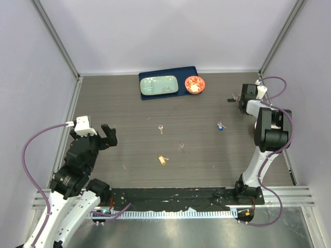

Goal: Put the keys on the keyring

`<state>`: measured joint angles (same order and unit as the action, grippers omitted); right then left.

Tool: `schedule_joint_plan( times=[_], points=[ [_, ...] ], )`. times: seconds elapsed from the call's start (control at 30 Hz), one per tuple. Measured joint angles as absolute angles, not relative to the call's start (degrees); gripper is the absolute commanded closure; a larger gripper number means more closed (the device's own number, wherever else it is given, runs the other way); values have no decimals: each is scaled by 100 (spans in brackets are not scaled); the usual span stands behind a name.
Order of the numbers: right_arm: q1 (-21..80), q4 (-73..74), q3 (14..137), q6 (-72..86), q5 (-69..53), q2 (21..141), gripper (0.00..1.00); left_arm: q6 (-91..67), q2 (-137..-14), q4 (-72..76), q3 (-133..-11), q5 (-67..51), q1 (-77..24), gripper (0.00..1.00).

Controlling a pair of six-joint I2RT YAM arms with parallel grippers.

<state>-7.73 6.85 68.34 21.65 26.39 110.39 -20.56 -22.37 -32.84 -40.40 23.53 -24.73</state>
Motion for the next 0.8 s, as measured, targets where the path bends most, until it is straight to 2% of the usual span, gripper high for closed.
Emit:
schedule_joint_plan(
  times=[0.43, 0.8],
  points=[
    [-565, 696, 6969, 1538, 2864, 10523, 99, -2045, -2152, -3273, -4018, 2292, -2467, 0],
    [628, 209, 7336, -10, 3116, 8790, 99, -1946, -2123, -3190, -3990, 2134, -2462, 0]
  ],
)
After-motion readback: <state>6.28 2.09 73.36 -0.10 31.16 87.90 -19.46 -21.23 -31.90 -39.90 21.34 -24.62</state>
